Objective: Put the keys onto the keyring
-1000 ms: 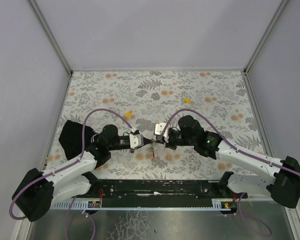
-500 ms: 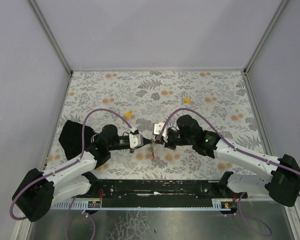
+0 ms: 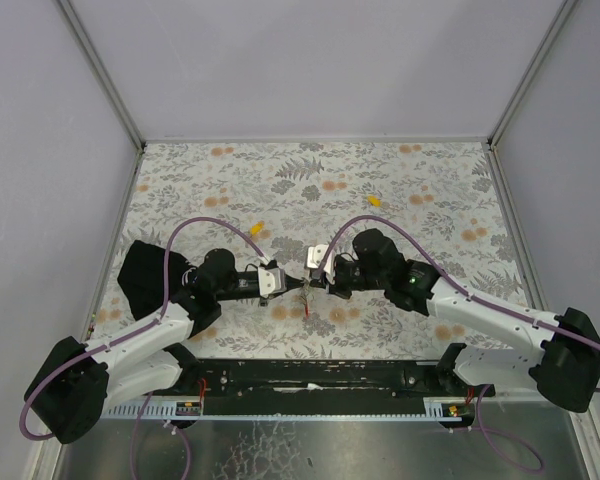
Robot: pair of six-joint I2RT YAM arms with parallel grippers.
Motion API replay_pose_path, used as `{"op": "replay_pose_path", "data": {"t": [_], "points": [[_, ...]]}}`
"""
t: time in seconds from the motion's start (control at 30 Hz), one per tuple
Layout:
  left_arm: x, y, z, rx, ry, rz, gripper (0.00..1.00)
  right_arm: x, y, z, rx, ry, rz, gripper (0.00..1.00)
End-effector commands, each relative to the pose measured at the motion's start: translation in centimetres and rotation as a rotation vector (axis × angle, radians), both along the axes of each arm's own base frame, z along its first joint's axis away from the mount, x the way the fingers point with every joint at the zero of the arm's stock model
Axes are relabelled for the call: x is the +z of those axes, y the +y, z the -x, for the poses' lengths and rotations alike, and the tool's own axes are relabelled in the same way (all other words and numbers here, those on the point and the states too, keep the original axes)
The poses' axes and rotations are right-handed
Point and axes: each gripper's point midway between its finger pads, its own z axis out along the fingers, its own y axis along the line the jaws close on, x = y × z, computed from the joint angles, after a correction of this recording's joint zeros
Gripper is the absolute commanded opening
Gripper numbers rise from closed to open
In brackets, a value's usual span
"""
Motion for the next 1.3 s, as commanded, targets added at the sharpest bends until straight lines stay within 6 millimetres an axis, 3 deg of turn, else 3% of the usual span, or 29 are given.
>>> {"op": "replay_pose_path", "data": {"t": [0.0,0.57,0.93,1.27], "points": [[3.0,-0.9,0.4,-0.064,-0.091,0.080,0.00,3.6,2.1,-0.3,0.058,-0.045,-0.102,0.00],[2.9,-1.0,0.4,-0.068,-0.080,0.075,0.00,4.1,2.5,-0.3,0.072,-0.053,-0.116,0.00],[2.4,-1.0,-0.2,-0.035,-0.055,0.029,0.00,5.6,2.7,-0.7,0.080,-0.087,-0.124,0.00],[2.7,-0.8,-0.6,0.008,-0.067,0.048,0.00,4.7,2.2,-0.8,0.062,-0.085,-0.098,0.00]]}}
